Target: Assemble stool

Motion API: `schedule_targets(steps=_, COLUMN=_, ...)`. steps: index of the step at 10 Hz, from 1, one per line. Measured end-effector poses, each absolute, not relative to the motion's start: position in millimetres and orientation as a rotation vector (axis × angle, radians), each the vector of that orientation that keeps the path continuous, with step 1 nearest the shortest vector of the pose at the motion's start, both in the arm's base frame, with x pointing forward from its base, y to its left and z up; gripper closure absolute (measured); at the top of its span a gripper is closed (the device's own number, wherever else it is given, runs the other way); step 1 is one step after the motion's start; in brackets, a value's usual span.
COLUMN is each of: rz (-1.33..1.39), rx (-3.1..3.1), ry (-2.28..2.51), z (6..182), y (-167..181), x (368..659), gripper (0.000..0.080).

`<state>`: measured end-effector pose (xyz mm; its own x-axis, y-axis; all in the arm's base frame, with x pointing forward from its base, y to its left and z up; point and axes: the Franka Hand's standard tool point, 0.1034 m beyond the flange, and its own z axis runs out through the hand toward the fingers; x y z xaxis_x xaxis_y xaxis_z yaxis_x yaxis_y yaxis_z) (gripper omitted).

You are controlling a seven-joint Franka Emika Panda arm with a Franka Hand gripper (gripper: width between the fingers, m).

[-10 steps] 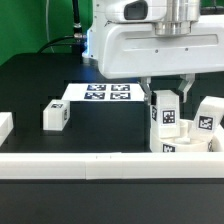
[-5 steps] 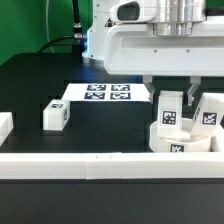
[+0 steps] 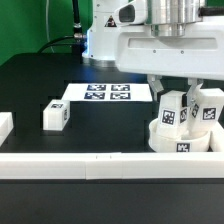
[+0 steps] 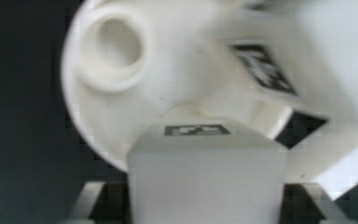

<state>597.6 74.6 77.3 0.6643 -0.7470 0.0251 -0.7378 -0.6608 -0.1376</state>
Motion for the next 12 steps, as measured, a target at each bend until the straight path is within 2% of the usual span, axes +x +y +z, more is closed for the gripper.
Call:
schedule_targets(steps=5, rz=-0.052, rx=-2.320, ry=1.858, z=76.4, y=90.1, x=596.4, gripper=0.0462)
schedule_targets(steps=10, rz=0.016, rx=-1.998, ry=2.166, z=75.8, y=96.8, x=594.6, gripper=0.0462)
schedule_targets(steps=12, rz=0.015, rx=-1.655, ry=2.356, z=75.9, y=95.4, x=594.6, gripper=0.0462)
